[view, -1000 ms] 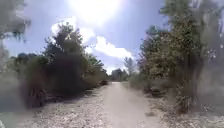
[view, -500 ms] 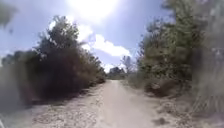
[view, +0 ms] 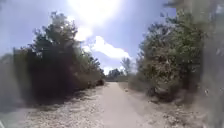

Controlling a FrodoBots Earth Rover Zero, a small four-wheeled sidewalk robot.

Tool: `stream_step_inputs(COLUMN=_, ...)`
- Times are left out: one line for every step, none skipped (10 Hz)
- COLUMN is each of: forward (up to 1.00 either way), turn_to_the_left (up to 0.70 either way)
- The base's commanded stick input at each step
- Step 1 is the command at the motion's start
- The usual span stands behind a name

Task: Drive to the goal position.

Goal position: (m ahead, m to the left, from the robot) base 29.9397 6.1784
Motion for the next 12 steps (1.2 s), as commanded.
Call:
stream_step_inputs(forward=0.7, turn_to_the_left=0.0)
stream_step_inputs(forward=0.7, turn_to_the_left=0.0)
stream_step_inputs(forward=0.7, turn_to_the_left=0.0)
stream_step_inputs(forward=0.7, turn_to_the_left=0.0)
stream_step_inputs(forward=0.7, turn_to_the_left=0.0)
stream_step_inputs(forward=0.7, turn_to_the_left=0.0)
stream_step_inputs(forward=0.7, turn_to_the_left=0.0)
stream_step_inputs(forward=0.7, turn_to_the_left=0.0)
stream_step_inputs(forward=0.7, turn_to_the_left=0.0)
stream_step_inputs(forward=0.7, turn_to_the_left=0.0)
stream_step_inputs(forward=0.7, turn_to_the_left=0.0)
stream_step_inputs(forward=0.7, turn_to_the_left=0.0)
